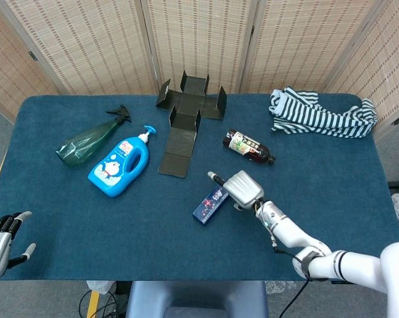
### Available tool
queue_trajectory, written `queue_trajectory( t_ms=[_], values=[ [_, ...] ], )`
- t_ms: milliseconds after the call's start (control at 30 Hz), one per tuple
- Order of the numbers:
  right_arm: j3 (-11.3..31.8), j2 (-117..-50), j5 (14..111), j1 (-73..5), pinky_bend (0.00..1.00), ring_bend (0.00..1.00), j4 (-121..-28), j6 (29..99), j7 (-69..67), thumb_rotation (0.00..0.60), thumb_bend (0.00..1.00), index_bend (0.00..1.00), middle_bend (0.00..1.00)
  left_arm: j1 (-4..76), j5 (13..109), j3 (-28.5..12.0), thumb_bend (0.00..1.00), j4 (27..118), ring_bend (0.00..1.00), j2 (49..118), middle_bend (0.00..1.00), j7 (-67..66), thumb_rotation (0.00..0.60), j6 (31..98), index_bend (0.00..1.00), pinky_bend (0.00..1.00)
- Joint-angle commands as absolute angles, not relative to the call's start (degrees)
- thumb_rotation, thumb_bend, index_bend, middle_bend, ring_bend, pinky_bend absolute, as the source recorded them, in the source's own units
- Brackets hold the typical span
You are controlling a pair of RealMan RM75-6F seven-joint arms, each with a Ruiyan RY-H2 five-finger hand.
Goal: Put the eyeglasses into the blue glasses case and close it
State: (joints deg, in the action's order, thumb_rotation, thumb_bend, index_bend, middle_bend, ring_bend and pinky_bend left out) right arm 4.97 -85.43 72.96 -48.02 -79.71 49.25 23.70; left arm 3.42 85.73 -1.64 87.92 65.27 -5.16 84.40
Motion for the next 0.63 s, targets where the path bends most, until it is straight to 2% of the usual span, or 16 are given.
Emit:
queue_trajectory(
  t_ms=[33, 67, 167, 367, 500, 633],
  values=[
    [4.2, -79.8, 73.5, -40.5, 0.79, 0.88, -84.6, 60.7, 23.9, 0.600, 0.16, 0.00, 0.75, 4.1, 85.3, -2.5, 0.30, 87.6, 0.23, 65.6, 0.26, -5.8, 0.600, 84.2, 0.23, 0.30],
    [4.1, -78.8, 73.5, -39.1, 0.78, 0.85, -85.5, 62.9, 23.8, 0.600, 0.17, 0.00, 0.72, 4.3, 85.2, -2.8, 0.30, 87.6, 0.23, 65.8, 0.26, -6.2, 0.600, 84.3, 0.23, 0.30],
    [3.5, -75.1, 73.2, -34.3, 0.73, 0.67, -88.9, 68.9, 23.5, 0.600, 0.23, 0.05, 0.56, 5.0, 85.0, -3.5, 0.30, 88.1, 0.23, 66.7, 0.26, -8.0, 0.600, 84.5, 0.23, 0.30],
    [1.1, -69.8, 74.4, -24.1, 0.58, 0.42, -91.9, 80.6, 19.3, 0.600, 0.24, 0.09, 0.39, 5.9, 84.6, -5.1, 0.30, 89.6, 0.23, 68.4, 0.26, -11.7, 0.600, 85.8, 0.23, 0.30],
    [-0.6, -67.4, 75.0, -17.5, 0.53, 0.37, -92.9, 86.9, 15.8, 0.600, 0.24, 0.10, 0.37, 6.2, 84.5, -5.7, 0.30, 91.2, 0.23, 69.1, 0.26, -14.1, 0.600, 86.7, 0.23, 0.30],
    [-1.7, -66.0, 75.4, -13.6, 0.53, 0.37, -93.7, 89.4, 14.1, 0.600, 0.24, 0.11, 0.37, 6.5, 84.6, -5.6, 0.30, 92.5, 0.23, 69.6, 0.26, -15.9, 0.600, 86.7, 0.23, 0.30]
  ],
)
